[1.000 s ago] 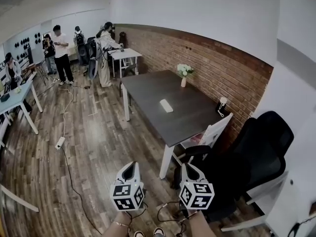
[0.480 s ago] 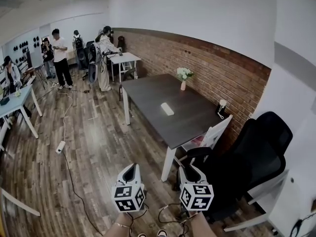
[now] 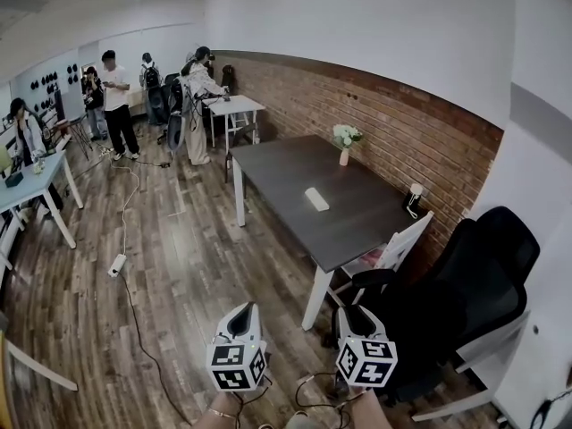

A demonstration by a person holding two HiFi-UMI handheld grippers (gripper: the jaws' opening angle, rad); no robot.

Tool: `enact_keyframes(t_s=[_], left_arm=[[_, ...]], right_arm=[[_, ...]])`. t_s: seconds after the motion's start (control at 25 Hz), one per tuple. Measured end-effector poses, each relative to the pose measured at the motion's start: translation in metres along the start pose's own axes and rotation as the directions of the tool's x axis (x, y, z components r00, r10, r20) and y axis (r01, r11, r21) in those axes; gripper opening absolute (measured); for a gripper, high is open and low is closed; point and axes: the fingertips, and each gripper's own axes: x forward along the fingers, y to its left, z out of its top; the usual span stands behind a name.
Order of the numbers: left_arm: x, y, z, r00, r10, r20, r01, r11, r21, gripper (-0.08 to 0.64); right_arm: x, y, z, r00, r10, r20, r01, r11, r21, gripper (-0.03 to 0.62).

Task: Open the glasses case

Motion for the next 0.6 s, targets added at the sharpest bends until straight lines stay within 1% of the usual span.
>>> enact_keyframes(t_s=[0.16, 0.32, 0.48, 0.6], left_arm=[[0.019, 0.012, -0.011, 0.999, 0.015, -0.03, -0.015, 1.0, -0.012, -0.005], [0.053, 0.025, -0.014, 0.999, 0.023, -0.044, -0.024, 0.999, -0.022, -0.005], [0.102, 0.035, -0.015, 0.998, 0.034, -0.055, -0.036, 0.999, -0.028, -0.005], [0.143, 0.043, -0.006, 0.998, 0.041, -0.045, -0.043, 0.999, -0.032, -0.005]], right_arm=[[0.019, 0.001, -0.006, 1.0, 0.006, -0.015, -0.006, 1.0, 0.003, 0.135], [0.057, -0.008, -0.007, 0.999, -0.006, -0.032, 0.007, 1.0, 0.017, 0.132], [0.108, -0.026, 0.004, 0.999, -0.013, -0.034, 0.013, 1.0, 0.015, 0.126], [0.148, -0.037, 0.02, 1.0, -0.009, -0.024, 0.01, 1.0, 0.01, 0.121]])
